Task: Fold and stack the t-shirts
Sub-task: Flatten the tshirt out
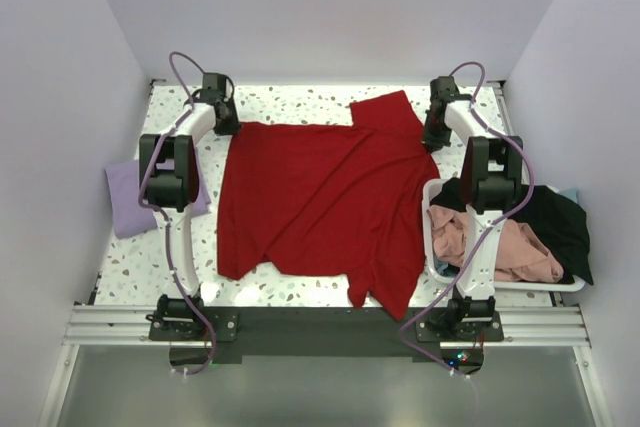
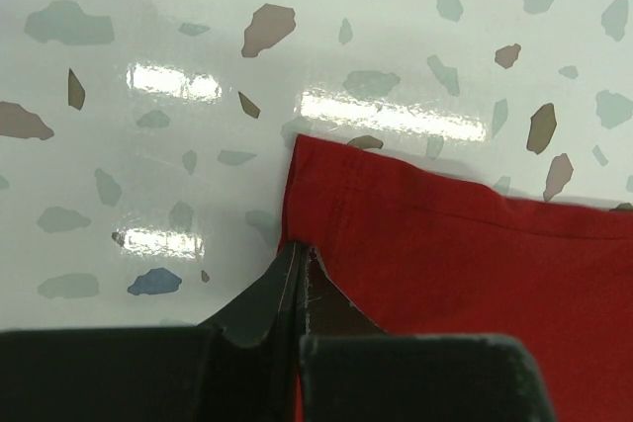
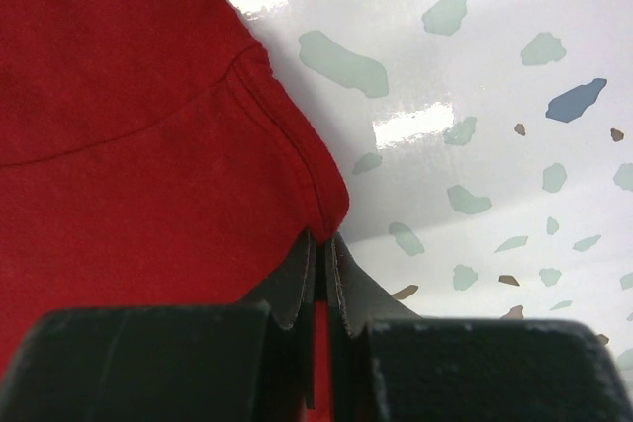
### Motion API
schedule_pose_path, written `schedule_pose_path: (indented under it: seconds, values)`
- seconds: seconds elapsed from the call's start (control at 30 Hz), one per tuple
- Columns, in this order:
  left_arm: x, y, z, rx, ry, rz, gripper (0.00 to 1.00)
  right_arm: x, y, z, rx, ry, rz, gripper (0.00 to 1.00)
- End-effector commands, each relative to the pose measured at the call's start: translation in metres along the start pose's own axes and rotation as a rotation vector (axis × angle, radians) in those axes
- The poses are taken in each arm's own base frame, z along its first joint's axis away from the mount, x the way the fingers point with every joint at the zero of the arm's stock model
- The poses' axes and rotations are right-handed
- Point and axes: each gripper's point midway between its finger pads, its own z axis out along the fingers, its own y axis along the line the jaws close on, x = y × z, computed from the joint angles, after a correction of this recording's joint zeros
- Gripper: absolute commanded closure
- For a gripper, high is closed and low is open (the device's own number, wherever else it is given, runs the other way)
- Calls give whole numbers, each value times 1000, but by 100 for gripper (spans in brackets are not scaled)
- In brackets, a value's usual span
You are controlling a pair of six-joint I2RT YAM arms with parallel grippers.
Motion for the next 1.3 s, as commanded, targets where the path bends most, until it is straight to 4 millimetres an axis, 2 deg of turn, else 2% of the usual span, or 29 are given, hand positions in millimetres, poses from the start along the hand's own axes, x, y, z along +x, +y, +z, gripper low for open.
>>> schedule_pose_path:
  seconds: [0.0,0.23,0.4,0.63,0.83,1.27]
  values:
    - [-27,-4,-6,3,-76,21,100,29,-6,9,14,102,-25,100]
    - [-55,-2,-30,-29,-146,28,100,28,-9,9,21,102,-21,100]
    - [-58,-4,-28,-20,-147,37,100,28,-11,11,23,105,-19,100]
    - [-76,-8,-33,-9,-188,28,100,28,-13,12,24,111,-12,100]
    - [-88,-15,-29,16,-209,32,100,27,-16,14,30,111,-8,100]
    - [-107,-16,-14,30,-243,23,100,28,-21,16,69,121,-17,100]
